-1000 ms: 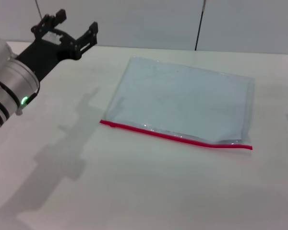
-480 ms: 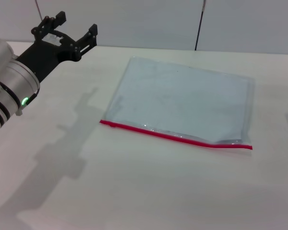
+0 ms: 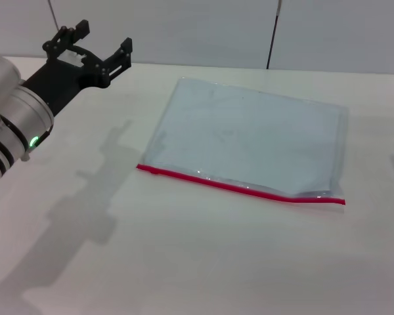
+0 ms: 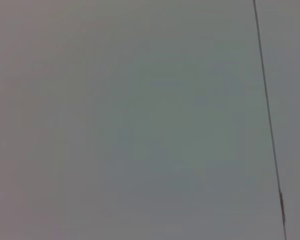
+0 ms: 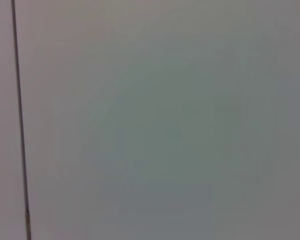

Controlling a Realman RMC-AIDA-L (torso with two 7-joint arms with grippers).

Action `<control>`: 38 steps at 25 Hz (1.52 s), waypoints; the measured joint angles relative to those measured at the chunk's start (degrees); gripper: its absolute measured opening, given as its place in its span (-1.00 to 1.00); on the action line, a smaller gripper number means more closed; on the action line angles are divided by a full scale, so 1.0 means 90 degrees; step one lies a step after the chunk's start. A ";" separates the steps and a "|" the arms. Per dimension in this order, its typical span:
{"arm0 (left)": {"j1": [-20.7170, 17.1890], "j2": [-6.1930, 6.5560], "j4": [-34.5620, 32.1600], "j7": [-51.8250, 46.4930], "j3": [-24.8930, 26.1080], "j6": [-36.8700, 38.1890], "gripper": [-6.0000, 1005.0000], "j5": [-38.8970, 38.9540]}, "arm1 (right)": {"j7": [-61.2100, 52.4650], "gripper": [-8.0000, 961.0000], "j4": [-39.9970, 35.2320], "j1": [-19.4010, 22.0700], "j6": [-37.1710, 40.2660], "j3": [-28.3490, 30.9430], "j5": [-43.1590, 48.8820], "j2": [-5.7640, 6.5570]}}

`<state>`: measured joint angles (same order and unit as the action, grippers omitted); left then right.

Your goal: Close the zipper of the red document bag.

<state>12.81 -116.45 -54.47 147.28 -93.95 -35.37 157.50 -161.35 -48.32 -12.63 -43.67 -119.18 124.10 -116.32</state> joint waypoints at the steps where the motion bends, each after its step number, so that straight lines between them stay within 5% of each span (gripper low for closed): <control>1: 0.0020 0.0000 0.0037 0.0003 0.0000 -0.0003 0.71 0.0000 | 0.0000 0.54 0.0018 -0.0001 -0.0010 0.0000 0.0000 -0.0002; 38: -0.0037 -0.0010 0.0234 0.0493 0.0019 -0.0221 0.71 0.0234 | -0.0002 0.55 0.0215 -0.0062 -0.0128 -0.0048 -0.0168 -0.0018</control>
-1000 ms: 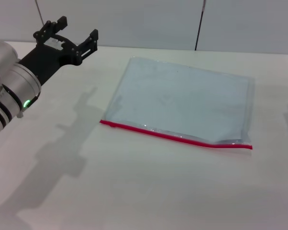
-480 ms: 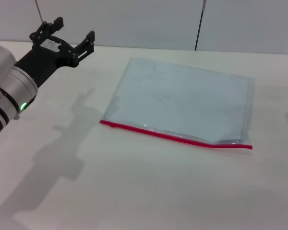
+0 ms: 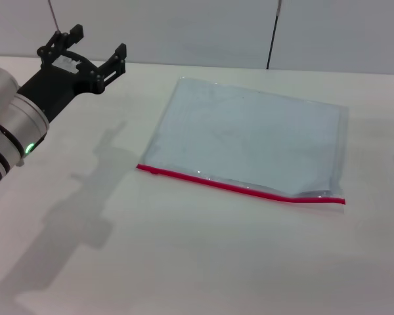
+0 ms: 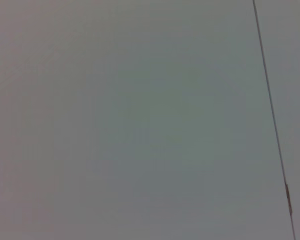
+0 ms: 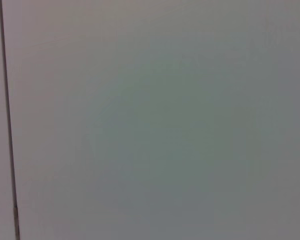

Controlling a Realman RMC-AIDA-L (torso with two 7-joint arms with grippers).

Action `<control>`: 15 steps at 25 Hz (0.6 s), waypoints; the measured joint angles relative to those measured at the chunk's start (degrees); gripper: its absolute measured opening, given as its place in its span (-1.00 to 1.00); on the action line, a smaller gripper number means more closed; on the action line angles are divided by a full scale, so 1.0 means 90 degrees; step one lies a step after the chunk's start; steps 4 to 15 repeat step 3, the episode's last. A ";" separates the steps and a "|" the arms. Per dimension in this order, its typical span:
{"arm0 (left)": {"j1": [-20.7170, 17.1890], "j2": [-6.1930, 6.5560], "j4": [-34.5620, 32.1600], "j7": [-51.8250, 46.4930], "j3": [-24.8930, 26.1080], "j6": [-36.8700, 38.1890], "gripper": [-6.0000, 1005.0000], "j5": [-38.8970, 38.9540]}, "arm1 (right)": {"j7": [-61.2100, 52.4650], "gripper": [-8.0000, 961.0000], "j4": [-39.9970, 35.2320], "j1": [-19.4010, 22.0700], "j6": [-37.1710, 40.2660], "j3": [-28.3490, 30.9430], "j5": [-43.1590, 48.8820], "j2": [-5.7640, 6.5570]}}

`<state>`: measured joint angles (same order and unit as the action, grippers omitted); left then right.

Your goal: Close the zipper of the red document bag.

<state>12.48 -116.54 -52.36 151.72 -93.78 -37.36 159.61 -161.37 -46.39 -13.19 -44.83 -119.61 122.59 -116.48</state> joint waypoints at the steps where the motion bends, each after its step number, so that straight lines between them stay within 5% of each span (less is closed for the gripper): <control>1: 0.0001 0.0000 0.0006 0.0002 0.0000 -0.0001 0.71 0.0000 | 0.0000 0.55 0.0002 -0.0002 0.0000 -0.0001 -0.0001 0.0000; 15: 0.0017 0.0000 0.0044 0.0004 0.0000 -0.0005 0.71 0.0000 | 0.0000 0.55 0.0017 -0.0016 0.0000 -0.0001 -0.0004 0.0001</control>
